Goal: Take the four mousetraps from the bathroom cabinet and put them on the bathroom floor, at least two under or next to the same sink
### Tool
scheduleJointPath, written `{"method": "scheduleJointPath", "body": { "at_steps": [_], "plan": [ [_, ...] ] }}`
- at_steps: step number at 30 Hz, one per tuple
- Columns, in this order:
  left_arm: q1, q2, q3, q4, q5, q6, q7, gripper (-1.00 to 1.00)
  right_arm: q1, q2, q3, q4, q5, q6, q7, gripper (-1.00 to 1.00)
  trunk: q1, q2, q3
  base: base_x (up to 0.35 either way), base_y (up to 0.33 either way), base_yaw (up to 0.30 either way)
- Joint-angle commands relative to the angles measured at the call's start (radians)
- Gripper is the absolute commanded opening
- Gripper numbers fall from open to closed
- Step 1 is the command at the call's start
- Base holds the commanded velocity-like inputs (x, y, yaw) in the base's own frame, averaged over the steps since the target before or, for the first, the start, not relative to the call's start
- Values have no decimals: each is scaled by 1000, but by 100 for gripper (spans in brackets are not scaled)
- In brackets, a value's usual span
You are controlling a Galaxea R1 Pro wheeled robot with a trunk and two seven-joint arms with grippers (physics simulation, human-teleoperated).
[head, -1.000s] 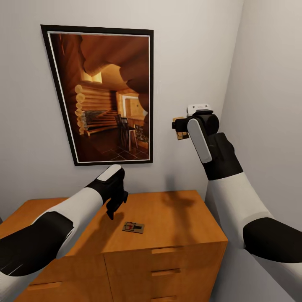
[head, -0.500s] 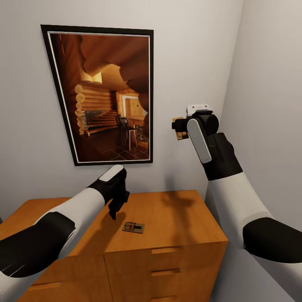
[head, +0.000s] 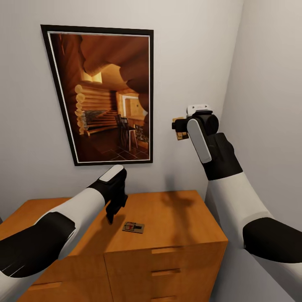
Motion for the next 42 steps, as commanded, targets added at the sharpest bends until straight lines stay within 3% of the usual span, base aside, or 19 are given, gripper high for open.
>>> {"method": "scheduleJointPath", "body": {
  "at_steps": [1, 14, 24, 31, 42],
  "plan": [
    [-1, 1, -8, 0, 7, 6, 14, 100, -1, 0, 1, 0, -12, 2, -12, -100, 0, -1, -2, 0, 0, 0],
    [-1, -1, -9, -7, 6, 9, 36, 100, -1, 0, 1, 3, -12, 2, -12, -100, 0, -1, -2, 0, 0, 0],
    [4, -7, -10, -85, 6, 4, -45, 100, -1, 0, 1, 4, -12, 2, -12, -100, 0, -1, -2, 0, 0, 0],
    [9, -7, -11, -95, 6, 5, -61, 100, -1, 0, 1, 3, -12, 2, -12, -100, 0, -1, -2, 0, 0, 0],
    [51, -5, -12, -141, 5, 3, -128, 100, -1, 0, 2, 3, -12, 2, -13, -100, 0, -1, -2, 0, 0, 0]
  ]
}}
